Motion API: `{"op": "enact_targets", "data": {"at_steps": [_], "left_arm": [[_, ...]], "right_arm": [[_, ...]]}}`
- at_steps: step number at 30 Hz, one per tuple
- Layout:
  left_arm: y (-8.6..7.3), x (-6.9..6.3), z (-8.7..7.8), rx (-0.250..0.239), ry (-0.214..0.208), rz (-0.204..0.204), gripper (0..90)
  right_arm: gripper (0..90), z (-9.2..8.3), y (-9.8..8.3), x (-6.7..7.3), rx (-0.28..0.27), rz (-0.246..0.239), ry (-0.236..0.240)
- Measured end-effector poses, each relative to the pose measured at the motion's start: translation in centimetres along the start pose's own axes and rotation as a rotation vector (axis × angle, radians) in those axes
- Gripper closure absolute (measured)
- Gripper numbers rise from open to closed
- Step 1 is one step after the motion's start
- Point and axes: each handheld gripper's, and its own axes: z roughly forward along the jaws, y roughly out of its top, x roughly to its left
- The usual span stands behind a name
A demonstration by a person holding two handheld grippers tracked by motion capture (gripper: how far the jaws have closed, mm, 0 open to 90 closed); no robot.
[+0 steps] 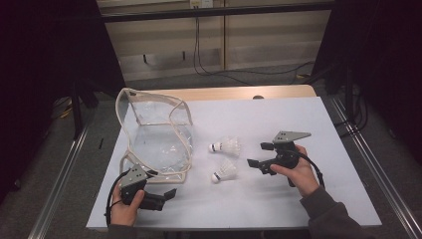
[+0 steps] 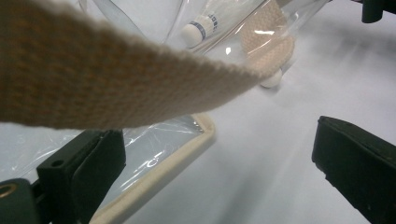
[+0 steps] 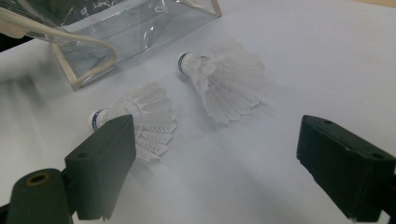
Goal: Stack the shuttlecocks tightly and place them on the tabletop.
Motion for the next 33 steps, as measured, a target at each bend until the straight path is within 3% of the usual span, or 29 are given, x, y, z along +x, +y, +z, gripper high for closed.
{"op": "enact_targets", "data": {"at_steps": [10,33], "left_arm": [[0.0,0.0,0.0,0.001,0.0,0.002,2.8],[0.1,0.0,0.0,0.002,0.001,0.004,2.8]], "right_arm": [[9.0,0.0,-0.3,0.3,0.008,-0.011,-0.004],[7.7,0.6,-0.2,1.4,0.023,-0.039,0.036]]}}
